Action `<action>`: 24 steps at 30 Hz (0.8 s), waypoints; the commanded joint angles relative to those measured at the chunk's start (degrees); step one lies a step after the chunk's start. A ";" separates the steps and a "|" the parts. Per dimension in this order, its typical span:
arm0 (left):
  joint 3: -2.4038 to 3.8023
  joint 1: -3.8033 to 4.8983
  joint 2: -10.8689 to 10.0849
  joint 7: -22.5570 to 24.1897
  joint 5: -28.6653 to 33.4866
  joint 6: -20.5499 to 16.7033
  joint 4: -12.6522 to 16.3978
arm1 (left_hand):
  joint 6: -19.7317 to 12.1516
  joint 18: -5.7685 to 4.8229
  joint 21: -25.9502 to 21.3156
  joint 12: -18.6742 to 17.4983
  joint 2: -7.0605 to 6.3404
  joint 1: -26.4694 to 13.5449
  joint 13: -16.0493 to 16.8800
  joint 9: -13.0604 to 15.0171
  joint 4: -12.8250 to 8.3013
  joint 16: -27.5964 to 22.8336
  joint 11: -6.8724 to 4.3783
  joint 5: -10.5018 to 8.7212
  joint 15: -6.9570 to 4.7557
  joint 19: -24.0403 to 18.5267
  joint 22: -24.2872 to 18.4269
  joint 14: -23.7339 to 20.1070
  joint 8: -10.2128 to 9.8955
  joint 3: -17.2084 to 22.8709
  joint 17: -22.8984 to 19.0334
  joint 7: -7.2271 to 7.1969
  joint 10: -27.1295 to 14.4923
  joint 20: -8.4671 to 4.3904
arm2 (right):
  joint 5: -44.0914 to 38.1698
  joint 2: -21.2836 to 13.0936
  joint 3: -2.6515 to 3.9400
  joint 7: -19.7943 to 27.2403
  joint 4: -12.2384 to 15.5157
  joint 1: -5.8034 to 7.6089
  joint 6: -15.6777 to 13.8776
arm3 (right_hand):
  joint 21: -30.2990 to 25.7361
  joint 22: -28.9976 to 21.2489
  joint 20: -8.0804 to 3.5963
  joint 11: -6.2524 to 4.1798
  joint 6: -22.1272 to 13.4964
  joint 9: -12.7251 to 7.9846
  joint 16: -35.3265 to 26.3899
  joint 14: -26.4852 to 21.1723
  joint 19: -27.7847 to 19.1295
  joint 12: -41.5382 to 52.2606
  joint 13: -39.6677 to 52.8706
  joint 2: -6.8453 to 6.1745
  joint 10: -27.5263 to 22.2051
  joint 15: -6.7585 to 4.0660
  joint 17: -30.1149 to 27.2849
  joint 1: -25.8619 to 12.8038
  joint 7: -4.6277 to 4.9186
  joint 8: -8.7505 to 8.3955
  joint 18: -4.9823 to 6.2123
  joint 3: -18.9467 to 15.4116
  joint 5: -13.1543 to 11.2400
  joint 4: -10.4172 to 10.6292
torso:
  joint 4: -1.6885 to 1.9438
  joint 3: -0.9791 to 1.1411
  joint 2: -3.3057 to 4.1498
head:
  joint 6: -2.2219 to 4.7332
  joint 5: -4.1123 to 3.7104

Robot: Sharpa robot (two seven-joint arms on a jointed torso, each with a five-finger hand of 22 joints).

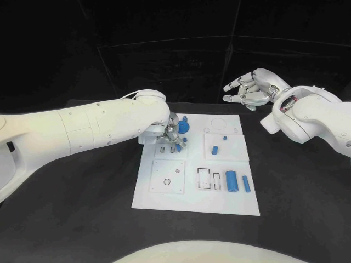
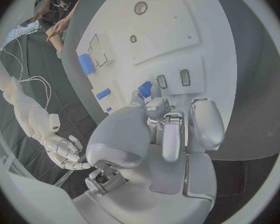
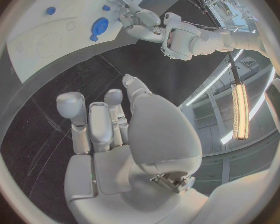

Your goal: Assemble the parts on the task board

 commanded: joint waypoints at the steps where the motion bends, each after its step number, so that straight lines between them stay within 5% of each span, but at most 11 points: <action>1: 0.00 0.03 0.03 0.89 -0.04 0.12 0.14 | -0.59 -0.52 0.28 -0.54 0.30 1.55 -0.30 0.08 -1.42 0.17 -0.08 -0.08 -0.32 -0.50 -0.01 5.95 0.19 0.89 15.09 -0.22 -0.51 0.02 | -0.15 0.09 0.04 0.00 -0.07 0.13 0.57 | -0.36 -0.07 -0.05 -0.16 -0.32 -0.01 -0.35 0.33 0.13 -0.11 -0.05 0.12 -0.27 -0.35 0.01 0.21 -0.04 0.28 0.78 0.29 0.36 0.05 | 0.02 0.01 -0.01 | -0.12 -0.06; 17: 0.00 -0.14 -0.57 1.16 0.28 -0.90 1.79 | -0.95 -0.44 0.16 -1.43 -0.09 4.66 -1.02 -0.03 -4.91 0.17 -0.20 -0.09 -0.47 -0.80 -0.07 5.95 -0.39 3.88 15.09 -0.36 -0.95 -0.09 | -0.15 0.30 0.04 -0.04 -0.53 0.13 0.91 | -0.37 -0.03 -0.06 -0.16 -0.36 0.00 -0.34 0.37 0.20 -0.06 -0.04 0.16 -0.26 -0.36 0.09 0.37 -0.03 0.33 0.77 0.38 0.52 0.02 | 0.02 0.01 0.04 | -0.30 -0.14; 24: 0.01 -0.20 -1.37 1.88 0.30 -2.34 2.57 | -2.17 -0.39 0.02 -3.03 1.03 10.63 -2.15 -0.73 -10.34 0.17 -0.42 0.00 -0.72 -0.98 -0.14 5.95 -1.91 10.33 15.09 -0.45 -1.84 -0.34 | -0.15 0.40 0.04 0.01 -0.65 0.13 0.98 | -0.39 -0.04 -0.07 -0.15 -0.37 0.00 -0.38 0.37 0.22 -0.07 -0.06 0.18 -0.27 -0.36 0.06 0.41 -0.02 0.35 0.77 0.42 0.63 0.03 | 0.06 -0.01 0.06 | -0.47 -0.14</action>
